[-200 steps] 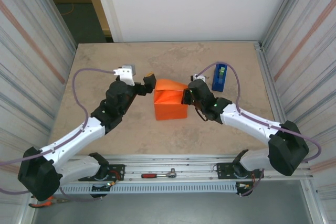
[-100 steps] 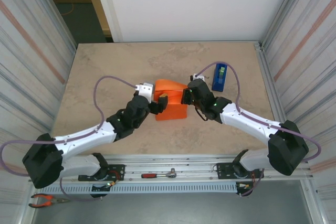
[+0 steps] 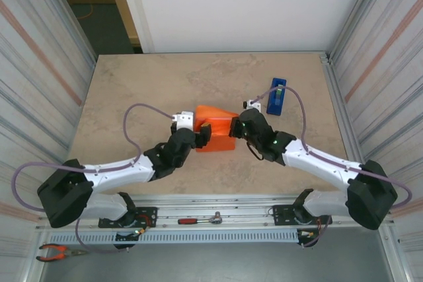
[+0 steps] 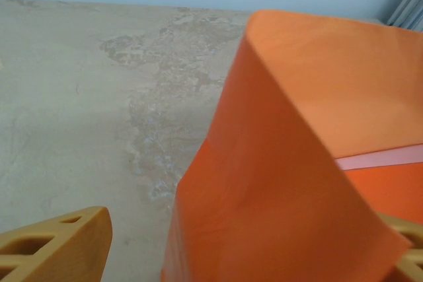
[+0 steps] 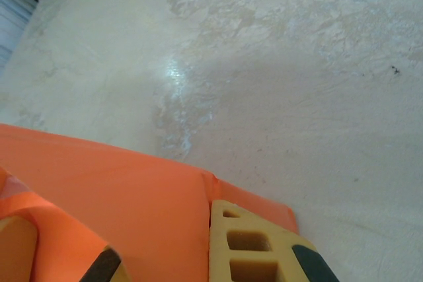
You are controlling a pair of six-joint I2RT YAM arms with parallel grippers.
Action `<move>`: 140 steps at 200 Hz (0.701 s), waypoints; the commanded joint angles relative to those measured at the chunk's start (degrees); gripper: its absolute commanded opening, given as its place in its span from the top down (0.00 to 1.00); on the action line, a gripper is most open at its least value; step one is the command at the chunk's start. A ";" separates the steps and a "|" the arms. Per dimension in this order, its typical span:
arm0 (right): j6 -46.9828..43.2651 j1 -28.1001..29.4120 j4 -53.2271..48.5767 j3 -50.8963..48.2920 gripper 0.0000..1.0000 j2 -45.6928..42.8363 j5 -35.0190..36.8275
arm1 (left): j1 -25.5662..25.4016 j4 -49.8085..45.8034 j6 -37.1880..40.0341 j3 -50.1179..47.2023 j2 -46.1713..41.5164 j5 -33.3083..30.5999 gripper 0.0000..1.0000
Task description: Wrap the gift box in paper
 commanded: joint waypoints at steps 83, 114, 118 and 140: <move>2.04 1.60 -7.54 2.79 1.00 6.55 -2.87 | 1.68 -6.16 0.57 0.65 0.37 -4.72 0.20; 2.47 1.57 -7.95 3.84 1.00 7.46 -2.21 | 3.64 -9.72 1.81 2.71 -2.09 -7.22 0.23; 2.54 1.57 -8.05 3.84 1.00 7.37 -2.13 | 3.75 -10.50 1.69 2.98 -2.34 -8.00 0.24; 2.76 1.58 -8.41 3.74 1.00 7.17 -1.94 | 4.74 -12.72 1.82 2.42 -5.27 -10.43 0.30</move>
